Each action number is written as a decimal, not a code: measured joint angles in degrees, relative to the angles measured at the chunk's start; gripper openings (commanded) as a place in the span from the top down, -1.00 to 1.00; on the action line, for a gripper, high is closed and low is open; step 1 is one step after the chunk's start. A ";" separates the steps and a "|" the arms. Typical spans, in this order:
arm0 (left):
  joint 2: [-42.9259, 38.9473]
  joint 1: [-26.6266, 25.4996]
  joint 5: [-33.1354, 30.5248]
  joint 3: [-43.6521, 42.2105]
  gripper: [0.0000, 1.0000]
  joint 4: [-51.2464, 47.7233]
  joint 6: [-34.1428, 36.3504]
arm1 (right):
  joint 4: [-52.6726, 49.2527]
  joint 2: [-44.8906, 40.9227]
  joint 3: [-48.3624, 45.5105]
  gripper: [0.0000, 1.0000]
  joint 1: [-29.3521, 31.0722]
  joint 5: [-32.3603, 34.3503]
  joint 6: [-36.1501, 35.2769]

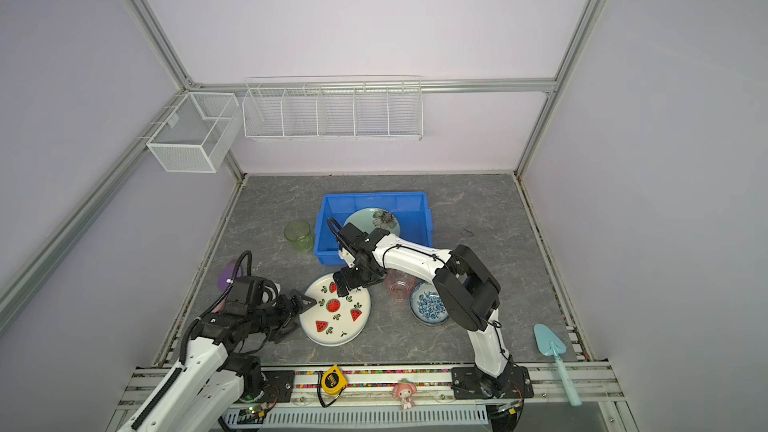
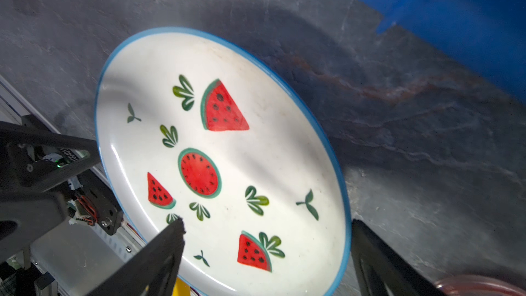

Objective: Place the mixed dishes into the plastic bin

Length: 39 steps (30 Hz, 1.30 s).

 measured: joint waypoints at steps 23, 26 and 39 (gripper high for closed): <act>0.28 -0.68 -1.68 0.00 -0.84 0.92 -1.40 | 0.55 0.00 -0.07 -0.85 -0.02 -3.32 0.87; 0.35 -0.68 -1.70 0.00 -0.84 0.94 -1.44 | 0.55 0.00 -0.07 -0.85 -0.02 -3.30 0.87; 0.85 -0.68 -1.79 0.00 -0.82 2.25 -2.14 | 0.42 0.00 -0.04 -0.85 -0.50 -3.45 0.81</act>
